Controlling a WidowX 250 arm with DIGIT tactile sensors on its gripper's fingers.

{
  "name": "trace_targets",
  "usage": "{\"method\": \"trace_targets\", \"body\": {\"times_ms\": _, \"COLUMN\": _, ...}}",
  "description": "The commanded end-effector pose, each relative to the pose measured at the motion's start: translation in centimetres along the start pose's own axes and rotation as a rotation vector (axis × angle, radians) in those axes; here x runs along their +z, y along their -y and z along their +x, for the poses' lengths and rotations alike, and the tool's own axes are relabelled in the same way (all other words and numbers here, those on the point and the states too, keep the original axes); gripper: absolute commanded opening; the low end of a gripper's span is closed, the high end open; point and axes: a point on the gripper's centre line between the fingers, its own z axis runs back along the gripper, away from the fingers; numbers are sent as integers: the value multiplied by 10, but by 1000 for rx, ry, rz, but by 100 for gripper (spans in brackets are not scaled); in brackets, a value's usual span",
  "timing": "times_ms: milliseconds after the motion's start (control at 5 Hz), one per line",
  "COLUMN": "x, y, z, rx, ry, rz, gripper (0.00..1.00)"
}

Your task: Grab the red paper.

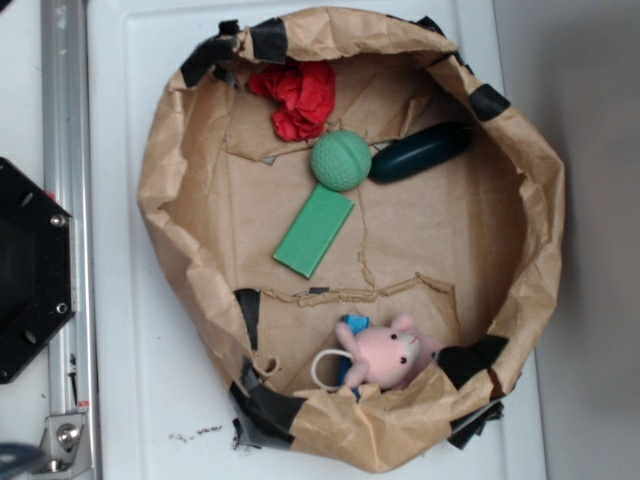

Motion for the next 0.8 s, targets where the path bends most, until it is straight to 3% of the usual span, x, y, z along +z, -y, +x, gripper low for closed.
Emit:
{"method": "trace_targets", "body": {"times_ms": 0, "x": 0, "y": 0, "z": 0, "rx": 0, "ry": 0, "rz": 0, "gripper": 100}}
{"method": "trace_targets", "body": {"times_ms": 200, "x": -17, "y": -14, "z": 49, "rx": -272, "ry": -43, "rz": 191, "gripper": 100}}
{"method": "trace_targets", "body": {"times_ms": 400, "x": -37, "y": -22, "z": 86, "rx": -513, "ry": 71, "rz": 162, "gripper": 100}}
{"method": "trace_targets", "body": {"times_ms": 600, "x": -92, "y": -32, "z": 124, "rx": -669, "ry": 59, "rz": 73, "gripper": 100}}
